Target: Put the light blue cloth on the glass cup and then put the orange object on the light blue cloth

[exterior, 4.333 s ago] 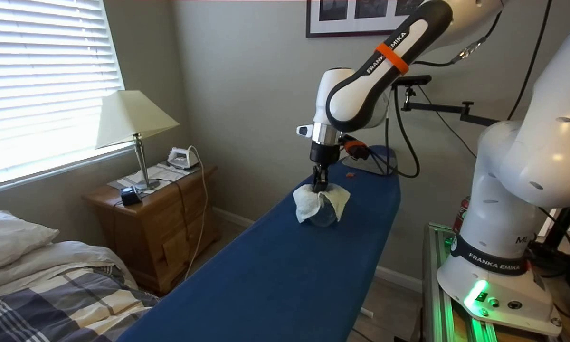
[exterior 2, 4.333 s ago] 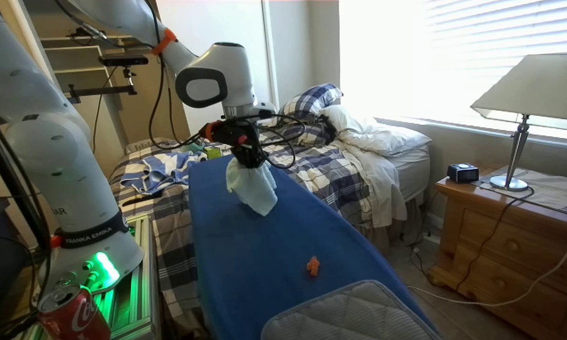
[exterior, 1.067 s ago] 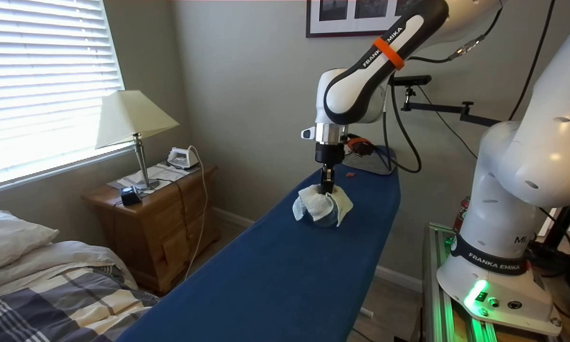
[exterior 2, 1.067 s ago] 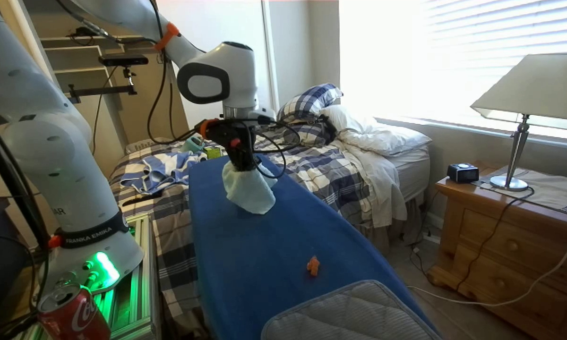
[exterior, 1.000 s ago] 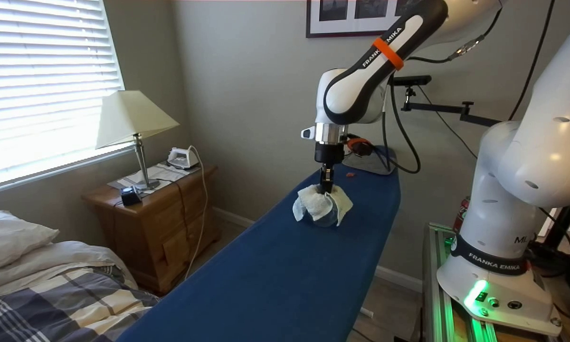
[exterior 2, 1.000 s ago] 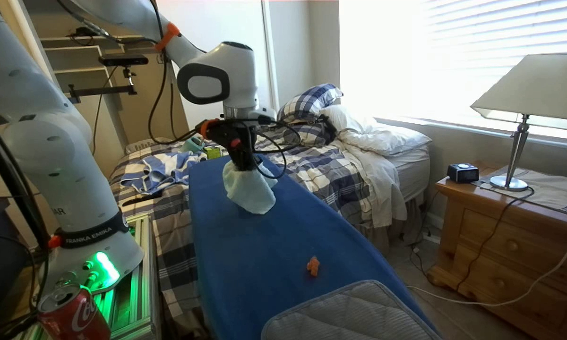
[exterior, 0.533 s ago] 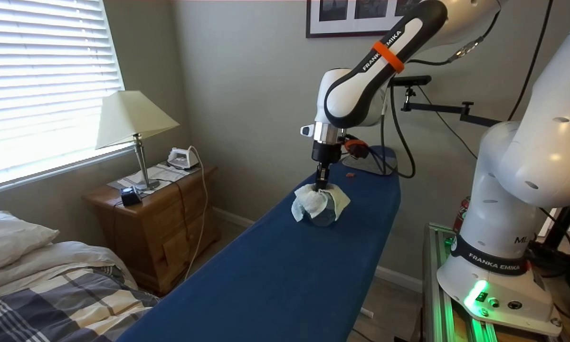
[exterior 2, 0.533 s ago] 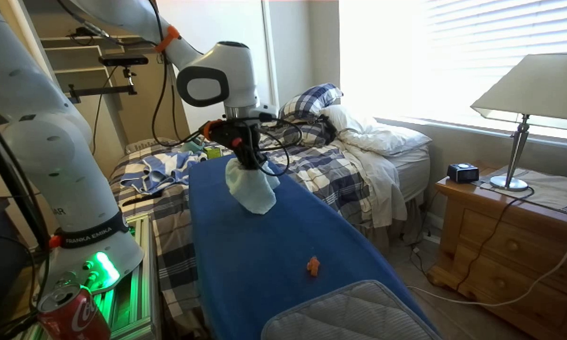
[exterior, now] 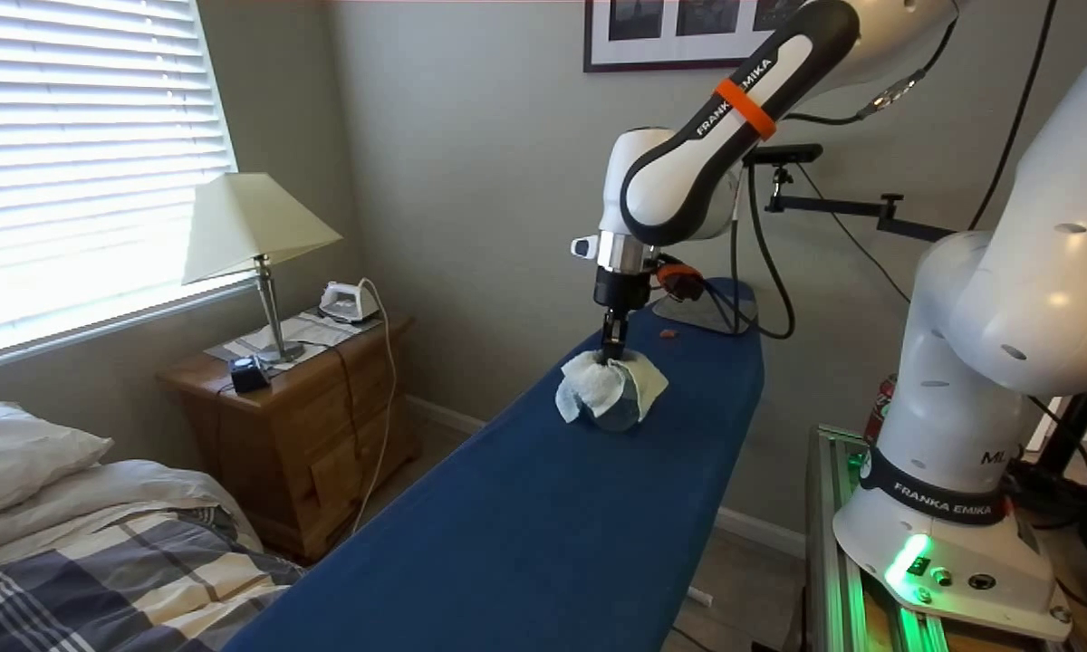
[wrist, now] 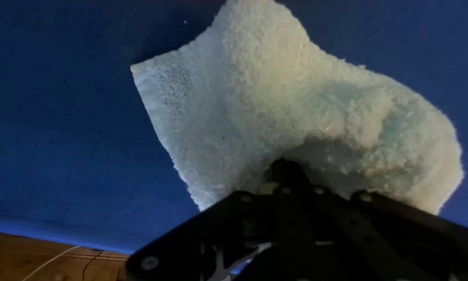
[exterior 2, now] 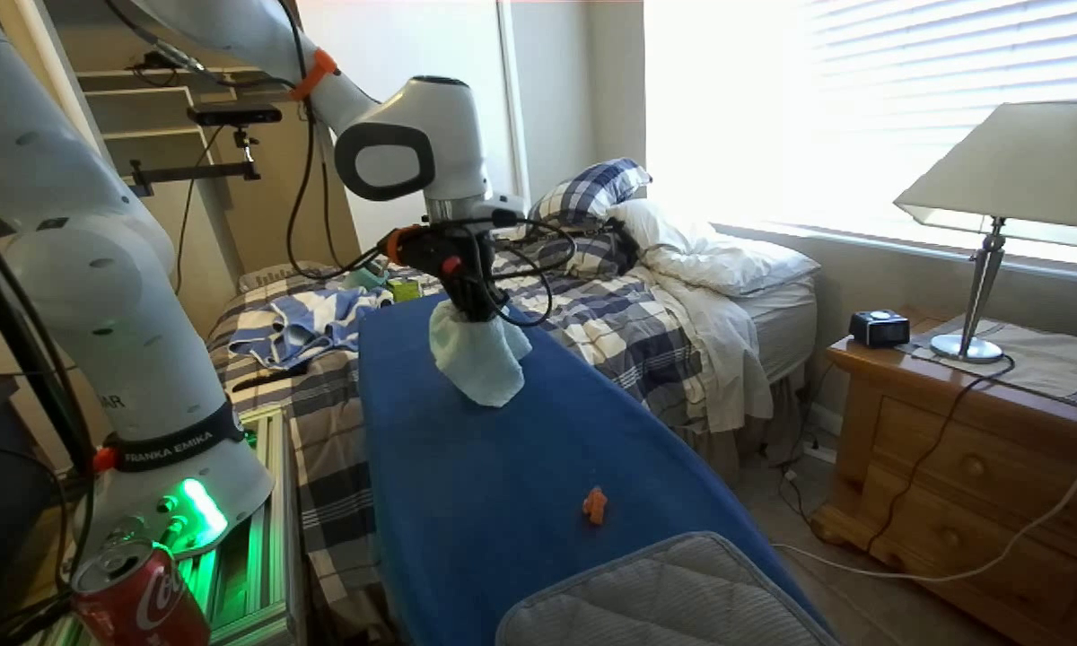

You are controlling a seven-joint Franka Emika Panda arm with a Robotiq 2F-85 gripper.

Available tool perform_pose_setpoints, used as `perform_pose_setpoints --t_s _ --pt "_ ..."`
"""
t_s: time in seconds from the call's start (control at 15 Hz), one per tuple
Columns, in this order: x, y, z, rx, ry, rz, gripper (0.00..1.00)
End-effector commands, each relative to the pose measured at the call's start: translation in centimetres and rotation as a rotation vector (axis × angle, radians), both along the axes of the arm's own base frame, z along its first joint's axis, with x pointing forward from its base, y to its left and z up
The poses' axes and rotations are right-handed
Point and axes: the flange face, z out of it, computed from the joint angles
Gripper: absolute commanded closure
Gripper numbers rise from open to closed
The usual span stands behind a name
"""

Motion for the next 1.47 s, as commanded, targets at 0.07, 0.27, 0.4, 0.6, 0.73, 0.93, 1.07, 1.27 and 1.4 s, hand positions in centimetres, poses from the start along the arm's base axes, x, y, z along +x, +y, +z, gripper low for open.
perform_pose_setpoints --t_s 0.07,0.27,0.4,0.6,0.73,0.93,1.07,1.27,1.4 --pt "-0.6 -0.2 2.5 0.014 -0.022 0.000 1.00" --pt "-0.8 -0.4 4.4 0.035 -0.032 0.004 0.99" --pt "-0.8 -0.5 5.5 0.049 -0.037 0.002 0.98" --pt "-0.9 -0.8 6.8 0.062 -0.045 -0.001 0.99" --pt "-1.0 -0.9 7.5 0.066 -0.056 -0.002 0.99" --pt "-1.2 -1.1 8.2 0.070 -0.051 -0.003 0.98" --pt "-1.2 -1.5 8.5 0.054 -0.061 -0.022 0.98" --pt "-1.0 -3.9 8.6 -0.006 -0.087 -0.100 0.99" --pt "-1.0 -7.3 8.9 -0.061 -0.098 -0.190 1.00"
